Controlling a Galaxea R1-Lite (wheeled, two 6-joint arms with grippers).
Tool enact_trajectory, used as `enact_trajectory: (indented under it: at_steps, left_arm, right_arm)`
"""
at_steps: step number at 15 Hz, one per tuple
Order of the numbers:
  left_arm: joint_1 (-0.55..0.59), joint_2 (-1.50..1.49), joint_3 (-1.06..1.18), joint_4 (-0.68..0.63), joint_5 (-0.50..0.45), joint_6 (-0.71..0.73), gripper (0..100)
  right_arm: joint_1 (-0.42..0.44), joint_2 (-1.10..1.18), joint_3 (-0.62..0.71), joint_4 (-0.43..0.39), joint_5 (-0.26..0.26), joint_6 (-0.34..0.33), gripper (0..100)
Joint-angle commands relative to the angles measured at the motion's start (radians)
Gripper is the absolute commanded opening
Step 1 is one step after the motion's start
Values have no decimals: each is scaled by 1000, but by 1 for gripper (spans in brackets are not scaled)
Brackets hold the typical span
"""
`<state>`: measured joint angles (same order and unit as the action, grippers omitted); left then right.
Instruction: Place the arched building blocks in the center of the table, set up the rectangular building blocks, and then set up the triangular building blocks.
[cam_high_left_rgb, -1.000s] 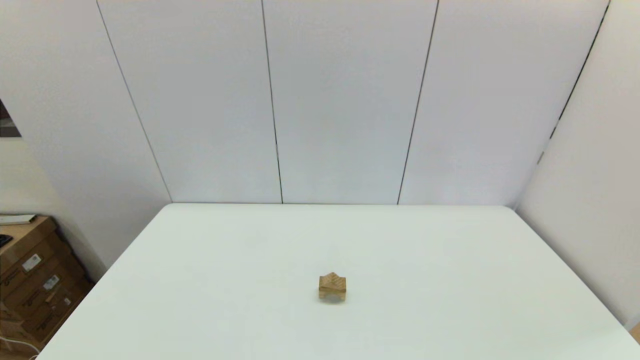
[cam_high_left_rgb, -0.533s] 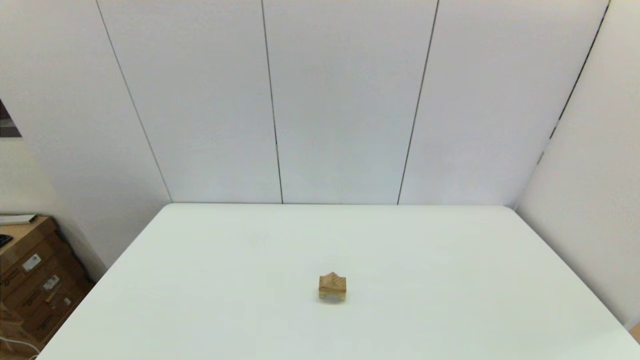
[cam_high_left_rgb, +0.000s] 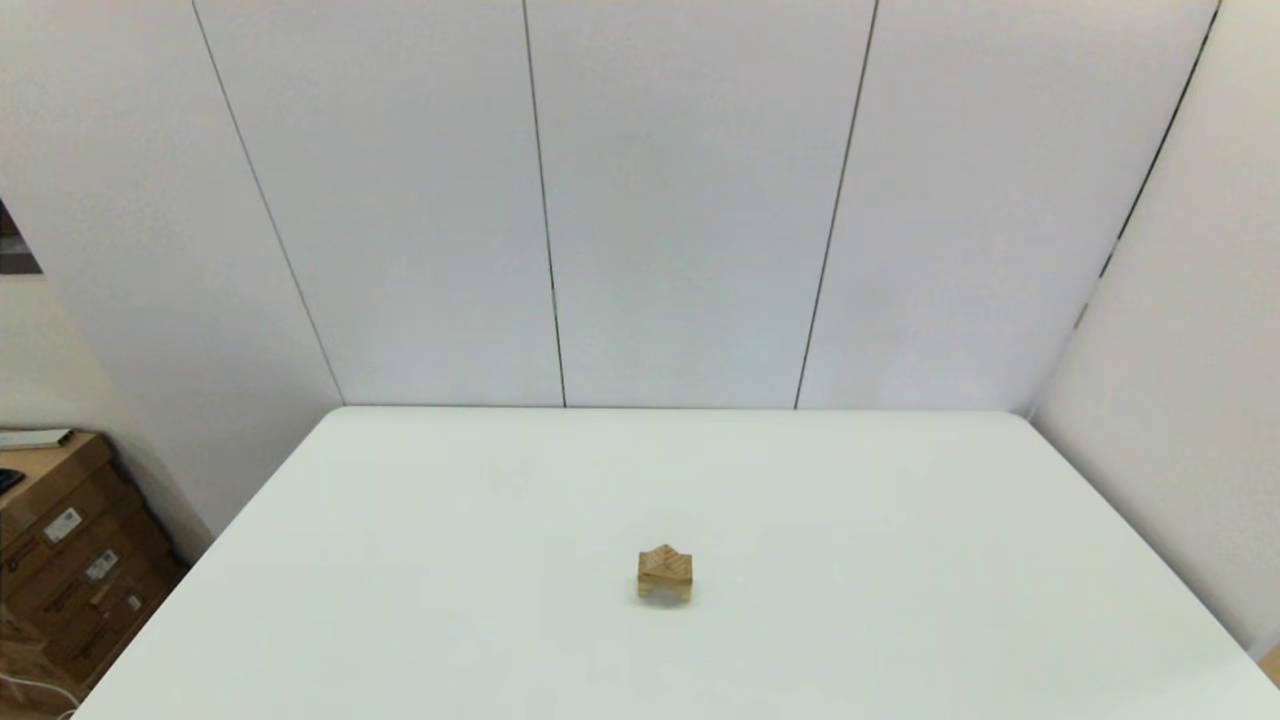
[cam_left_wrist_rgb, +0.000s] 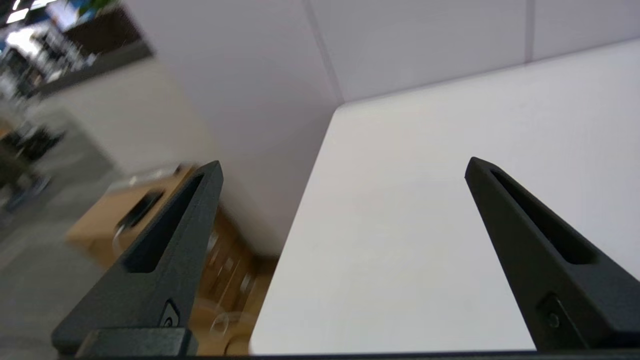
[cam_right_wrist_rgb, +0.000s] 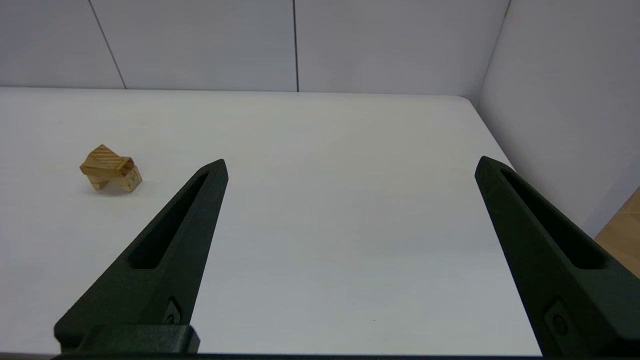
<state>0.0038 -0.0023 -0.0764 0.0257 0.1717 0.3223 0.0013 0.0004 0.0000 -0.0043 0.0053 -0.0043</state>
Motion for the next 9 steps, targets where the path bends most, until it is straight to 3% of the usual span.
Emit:
enact_trajectory:
  at_steps: [1, 6, 9]
  left_arm:
    - [1, 2, 47, -86, -34, 7, 100]
    - [1, 2, 50, -86, -64, -37, 100]
    - [1, 2, 53, -86, -97, -143, 100]
  right_arm:
    - [0, -2, 2, 0, 1, 0, 100]
    - [0, -2, 2, 0, 1, 0, 100]
    - [0, -2, 2, 0, 1, 0, 100]
